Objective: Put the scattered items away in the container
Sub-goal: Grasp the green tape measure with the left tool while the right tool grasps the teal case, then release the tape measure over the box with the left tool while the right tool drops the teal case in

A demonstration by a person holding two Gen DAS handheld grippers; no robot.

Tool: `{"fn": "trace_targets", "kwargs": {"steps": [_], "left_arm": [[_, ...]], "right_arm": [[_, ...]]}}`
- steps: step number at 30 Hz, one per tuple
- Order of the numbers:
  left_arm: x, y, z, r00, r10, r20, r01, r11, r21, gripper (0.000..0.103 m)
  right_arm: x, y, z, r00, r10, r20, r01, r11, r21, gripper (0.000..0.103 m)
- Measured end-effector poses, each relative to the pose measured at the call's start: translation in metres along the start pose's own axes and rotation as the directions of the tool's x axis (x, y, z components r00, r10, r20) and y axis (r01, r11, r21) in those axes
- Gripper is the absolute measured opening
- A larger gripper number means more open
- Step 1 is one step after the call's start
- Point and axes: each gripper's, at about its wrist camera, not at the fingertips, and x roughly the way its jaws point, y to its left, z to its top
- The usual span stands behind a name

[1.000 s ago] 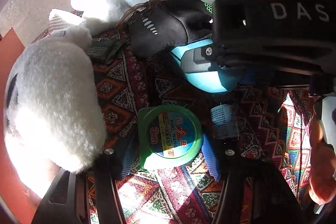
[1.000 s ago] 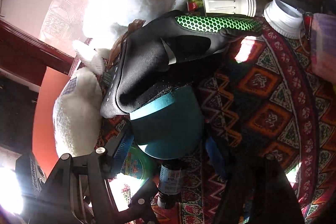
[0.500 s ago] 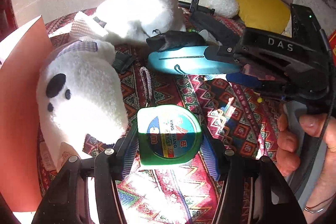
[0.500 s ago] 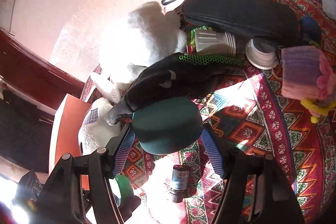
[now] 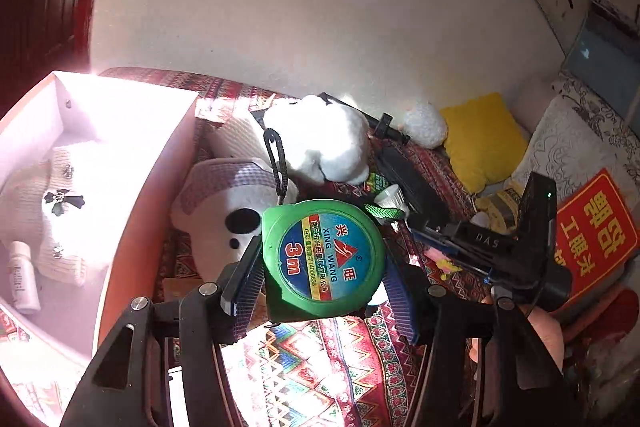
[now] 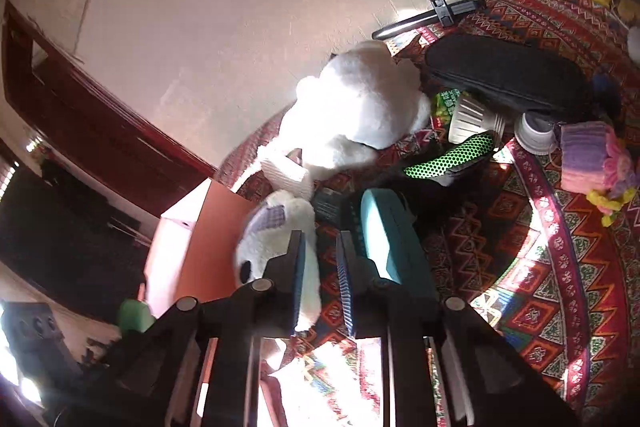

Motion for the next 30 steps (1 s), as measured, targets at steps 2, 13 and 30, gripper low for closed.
{"fn": "trace_targets", "kwargs": {"steps": [2, 13, 30], "left_arm": [[-0.016, 0.025, 0.007, 0.999, 0.007, 0.034, -0.005, 0.999, -0.046, 0.055], [-0.062, 0.118, 0.027, 0.987, 0.045, 0.153, -0.005, 0.968, -0.252, 0.055], [-0.075, 0.154, 0.021, 0.961, 0.223, 0.162, -0.164, 0.935, -0.316, 0.055]], "right_arm": [[0.017, -0.004, -0.008, 0.996, -0.089, -0.03, 0.089, 0.996, 0.003, 0.054], [0.068, -0.044, -0.013, 0.968, -0.204, -0.145, 0.212, 0.976, 0.042, 0.084], [0.026, -0.003, -0.015, 0.995, 0.091, -0.03, -0.089, 0.994, 0.067, 0.037]]}}
